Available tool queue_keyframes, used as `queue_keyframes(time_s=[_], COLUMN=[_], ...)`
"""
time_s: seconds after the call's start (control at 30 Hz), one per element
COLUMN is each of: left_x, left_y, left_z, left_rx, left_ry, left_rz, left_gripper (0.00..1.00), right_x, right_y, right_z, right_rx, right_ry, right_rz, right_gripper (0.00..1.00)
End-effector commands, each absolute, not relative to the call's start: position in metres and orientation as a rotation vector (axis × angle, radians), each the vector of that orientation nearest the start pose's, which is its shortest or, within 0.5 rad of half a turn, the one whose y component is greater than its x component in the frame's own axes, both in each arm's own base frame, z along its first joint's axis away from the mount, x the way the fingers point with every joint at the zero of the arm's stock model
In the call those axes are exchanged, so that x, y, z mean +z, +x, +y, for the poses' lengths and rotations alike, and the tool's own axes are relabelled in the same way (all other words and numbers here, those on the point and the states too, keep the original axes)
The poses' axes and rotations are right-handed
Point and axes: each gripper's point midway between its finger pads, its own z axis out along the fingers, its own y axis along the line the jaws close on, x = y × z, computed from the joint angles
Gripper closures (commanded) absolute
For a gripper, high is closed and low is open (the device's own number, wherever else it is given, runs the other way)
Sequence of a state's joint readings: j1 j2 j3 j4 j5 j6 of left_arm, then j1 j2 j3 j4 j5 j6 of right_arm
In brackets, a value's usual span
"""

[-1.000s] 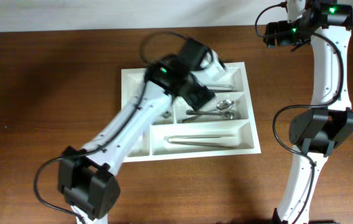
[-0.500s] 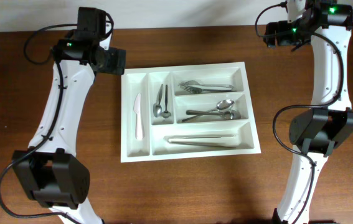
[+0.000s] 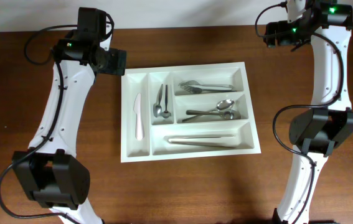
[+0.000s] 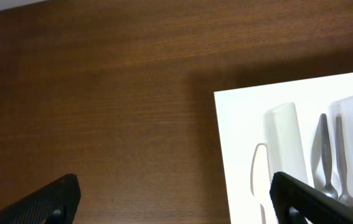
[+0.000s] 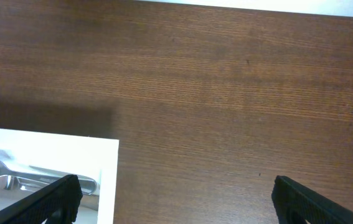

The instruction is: Pack container

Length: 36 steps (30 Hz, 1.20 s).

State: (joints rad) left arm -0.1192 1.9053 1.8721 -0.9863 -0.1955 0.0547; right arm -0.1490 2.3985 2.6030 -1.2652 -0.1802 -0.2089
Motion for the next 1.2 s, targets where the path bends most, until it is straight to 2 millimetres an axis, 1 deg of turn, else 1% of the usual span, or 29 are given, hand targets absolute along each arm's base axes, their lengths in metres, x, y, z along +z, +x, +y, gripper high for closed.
queue_keyframes(time_s=[0.0,0.03,0.1,0.13,0.17,0.2,0.23,0.27,0.3,0.33,0.37,0.4,0.43,0.47,0.5,0.53,0.57,0.6,0.63,0.67,0.73,0.8,0.83,0.87,0.9,0.97,1.03,1.1,1.17], left_x=[0.234,0.234,0.234,0.234,0.234,0.234,0.234,0.234,0.234,0.234,0.234,0.234,0.234,0.234,0.234,0.234,0.234,0.234,0.234,0.234,0.234,0.234,0.234,0.234,0.234,0.234,0.234,0.234,0.234], left_y=[0.479,0.479,0.479,0.479,0.479,0.479,0.479,0.479,0.479,0.479,0.479,0.479,0.479,0.479,0.479,0.479,0.479,0.479,0.479,0.479,0.479,0.479,0.479,0.479,0.479,0.479,0.479,0.479,0.479], left_z=[-0.023,-0.023,-0.023,-0.023,-0.023,-0.023,-0.023,-0.023,-0.023,-0.023,-0.023,-0.023,-0.023,-0.023,-0.023,-0.023,-0.023,-0.023,-0.023,-0.023,-0.023,-0.023,-0.023,-0.023,-0.023,-0.023,-0.023,-0.023,-0.023], left_rx=[0.219,0.219,0.219,0.219,0.219,0.219,0.219,0.219,0.219,0.219,0.219,0.219,0.219,0.219,0.219,0.219,0.219,0.219,0.219,0.219,0.219,0.219,0.218,0.219,0.219,0.219,0.219,0.219,0.219], left_ry=[0.119,0.119,0.119,0.119,0.119,0.119,0.119,0.119,0.119,0.119,0.119,0.119,0.119,0.119,0.119,0.119,0.119,0.119,0.119,0.119,0.119,0.119,0.119,0.119,0.119,0.119,0.119,0.119,0.119], left_rz=[2.516,2.515,2.516,2.516,2.516,2.516,2.516,2.515,2.515,2.516,2.515,2.516,2.516,2.515,2.515,2.515,2.516,2.515,2.516,2.516,2.515,2.515,2.515,2.516,2.516,2.516,2.515,2.516,2.515], left_gripper=[0.01,0.01,0.01,0.01,0.01,0.01,0.01,0.01,0.01,0.01,0.01,0.01,0.01,0.01,0.01,0.01,0.01,0.01,0.01,0.01,0.01,0.01,0.01,0.01,0.01,0.01,0.01,0.01,0.01], right_x=[0.213,0.224,0.26,0.298,0.333,0.341,0.38,0.409,0.429,0.462,0.476,0.509,0.519,0.537,0.549,0.564,0.571,0.581,0.588,0.592,0.595,0.593,0.592,0.586,0.582,0.568,0.542,0.511,0.474], right_y=[0.558,0.556,0.547,0.535,0.522,0.518,0.499,0.482,0.469,0.444,0.432,0.4,0.39,0.368,0.353,0.331,0.318,0.299,0.282,0.272,0.243,0.225,0.219,0.207,0.203,0.19,0.182,0.179,0.179], right_z=[-0.051,-0.051,-0.047,-0.042,-0.036,-0.035,-0.028,-0.021,-0.016,-0.006,-0.002,0.011,0.015,0.023,0.029,0.037,0.041,0.046,0.049,0.05,0.049,0.046,0.045,0.044,0.043,0.042,0.041,0.042,0.044], right_rx=[0.091,0.085,0.069,0.053,0.04,0.037,0.024,0.015,0.011,0.005,0.004,0.004,0.006,0.011,0.017,0.027,0.033,0.042,0.049,0.051,0.052,0.036,0.026,0.013,0.009,0.007,0.013,0.02,0.025], right_ry=[-0.137,-0.138,-0.148,-0.16,-0.171,-0.175,-0.188,-0.201,-0.211,-0.229,-0.238,-0.262,-0.271,-0.288,-0.301,-0.321,-0.332,-0.345,-0.355,-0.358,-0.36,-0.365,-0.367,-0.374,-0.372,-0.37,-0.364,-0.371,-0.376], right_rz=[2.556,2.536,2.471,2.399,2.332,2.315,2.236,2.176,2.131,2.055,2.02,1.933,1.907,1.853,1.818,1.768,1.741,1.706,1.676,1.66,1.632,1.616,1.609,1.599,1.596,1.582,1.572,1.579,1.572], right_gripper=[0.01,0.01,0.01,0.01,0.01,0.02,0.01,0.01,0.01,0.01,0.01,0.01,0.01,0.01,0.01,0.01,0.01,0.01,0.01,0.01,0.01,0.01,0.01,0.01,0.01,0.01,0.01,0.01,0.01])
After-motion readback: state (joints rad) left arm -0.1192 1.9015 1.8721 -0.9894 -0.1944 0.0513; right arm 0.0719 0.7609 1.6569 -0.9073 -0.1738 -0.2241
